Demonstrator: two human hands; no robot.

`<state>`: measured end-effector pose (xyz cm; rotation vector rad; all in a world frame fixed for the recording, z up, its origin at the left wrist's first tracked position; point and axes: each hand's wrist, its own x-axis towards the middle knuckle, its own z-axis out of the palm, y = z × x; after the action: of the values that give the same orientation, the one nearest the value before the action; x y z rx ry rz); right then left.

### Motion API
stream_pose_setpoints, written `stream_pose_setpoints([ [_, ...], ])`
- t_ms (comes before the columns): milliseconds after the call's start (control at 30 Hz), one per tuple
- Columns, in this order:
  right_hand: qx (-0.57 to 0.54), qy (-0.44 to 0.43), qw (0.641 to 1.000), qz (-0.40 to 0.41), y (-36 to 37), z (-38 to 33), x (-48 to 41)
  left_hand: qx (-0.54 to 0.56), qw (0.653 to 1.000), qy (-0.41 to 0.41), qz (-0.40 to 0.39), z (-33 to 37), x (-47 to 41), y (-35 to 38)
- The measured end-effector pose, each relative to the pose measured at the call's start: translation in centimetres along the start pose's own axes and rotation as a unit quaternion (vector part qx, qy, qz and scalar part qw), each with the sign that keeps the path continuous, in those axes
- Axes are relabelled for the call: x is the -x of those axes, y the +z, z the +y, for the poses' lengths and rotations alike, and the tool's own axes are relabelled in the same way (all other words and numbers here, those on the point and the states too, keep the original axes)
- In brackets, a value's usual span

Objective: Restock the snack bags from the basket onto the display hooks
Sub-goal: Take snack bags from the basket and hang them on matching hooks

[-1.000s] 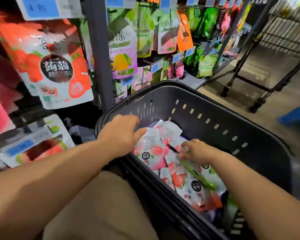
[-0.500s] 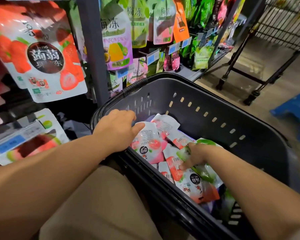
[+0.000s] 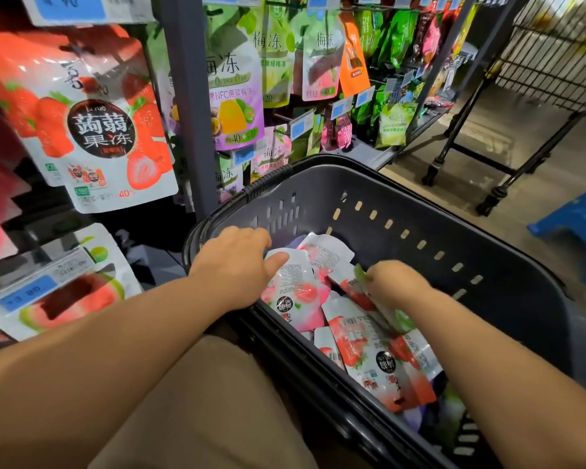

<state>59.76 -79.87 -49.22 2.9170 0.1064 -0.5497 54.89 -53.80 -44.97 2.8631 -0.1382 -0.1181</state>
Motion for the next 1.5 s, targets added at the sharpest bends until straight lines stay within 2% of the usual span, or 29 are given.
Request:
stream_pose_setpoints([
  [67, -0.048, -0.003, 0.997, 0.061, -2.7, 0.1, 1.4, -0.005, 1.0, 0.006, -0.003, 0.2, 0.1, 0.0],
  [233, -0.027, -0.025, 0.989, 0.142, -7.6, 1.5, 4.3, -0.016, 1.0, 0.021, 0.0, 0.1, 0.1, 0.1],
  [367, -0.078, -0.092, 0.976, 0.181, -8.7, 1.3, 5.1, -0.017, 1.0, 0.021, 0.0, -0.3, -0.3, 0.2],
  [500, -0.134, -0.218, 0.933, 0.253, -8.8, -0.5, 5.4, -0.006, 1.0, 0.018, -0.01, -0.7, -0.4, -0.1],
  [600, -0.176, -0.282, 0.894, 0.3, -9.0, -1.9, 5.8, -0.005, 0.998, 0.041, -0.036, -0.6, -0.4, -0.6],
  [767, -0.194, -0.296, 0.86, 0.368, -8.5, -2.5, 5.9, 0.005, 0.996, 0.077, -0.053, -0.5, 0.1, -1.2],
  [867, -0.25, -0.3, 0.844, 0.367, -8.5, -2.8, 5.9, -0.024, 0.99, 0.117, -0.077, -0.8, 0.4, -1.1],
  [1033, -0.311, -0.33, 0.807, 0.379, -8.4, -4.0, 6.2, -0.01, 0.994, 0.081, -0.075, -0.6, 0.3, -1.0],
  [1167, -0.338, -0.313, 0.786, 0.412, -8.1, -4.2, 5.6, -0.033, 0.994, 0.075, -0.069, -0.6, 0.3, -1.0],
  [1300, -0.478, -0.238, 0.772, 0.344, -8.1, -2.9, 4.4, -0.049, 0.994, 0.077, -0.054, -0.3, 0.3, -1.1],
  [1400, -0.504, -0.212, 0.772, 0.324, -7.8, -2.3, 3.7, -0.051, 0.994, 0.068, -0.068, -0.5, 0.0, -0.8],
  [1500, -0.54, -0.196, 0.757, 0.311, -7.5, -1.8, 3.0, -0.041, 0.996, 0.051, -0.065, -0.7, 0.0, -0.6],
])
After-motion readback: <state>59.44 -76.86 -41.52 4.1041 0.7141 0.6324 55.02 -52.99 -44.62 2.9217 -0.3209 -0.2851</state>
